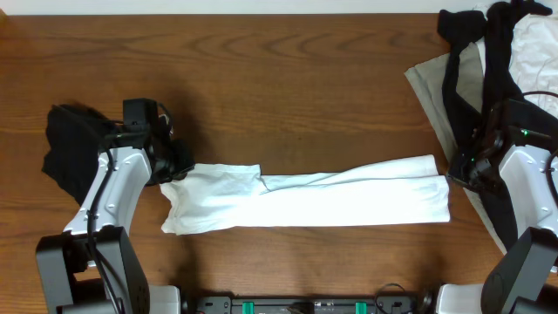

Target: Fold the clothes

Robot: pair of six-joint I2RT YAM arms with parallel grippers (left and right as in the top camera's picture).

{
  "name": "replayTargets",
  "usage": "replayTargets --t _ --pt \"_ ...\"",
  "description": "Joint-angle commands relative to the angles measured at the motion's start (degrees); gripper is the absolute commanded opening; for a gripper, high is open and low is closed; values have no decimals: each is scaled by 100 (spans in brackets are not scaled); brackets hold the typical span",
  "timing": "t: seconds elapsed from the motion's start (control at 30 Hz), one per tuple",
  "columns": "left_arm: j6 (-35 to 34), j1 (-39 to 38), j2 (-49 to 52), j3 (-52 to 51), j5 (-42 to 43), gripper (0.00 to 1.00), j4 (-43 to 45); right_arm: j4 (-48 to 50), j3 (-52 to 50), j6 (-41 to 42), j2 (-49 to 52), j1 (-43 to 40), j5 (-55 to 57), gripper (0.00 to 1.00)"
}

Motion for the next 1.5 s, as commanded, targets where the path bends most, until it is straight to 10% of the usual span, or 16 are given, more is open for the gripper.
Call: replayTargets --t 0.0,0.7,0.87,1.47 --pt "142 -4 7 70 -162 36 -20 11 7 79 -109 -31 -4 7" --pt "181 -20 949 66 643 29 186 4 7 76 -109 -4 -4 6" --pt "181 -20 949 66 750 6 201 7 7 79 -109 -4 -4 7" --pt "181 -20 201 1556 1307 6 306 2 7 79 -109 -4 -2 6"
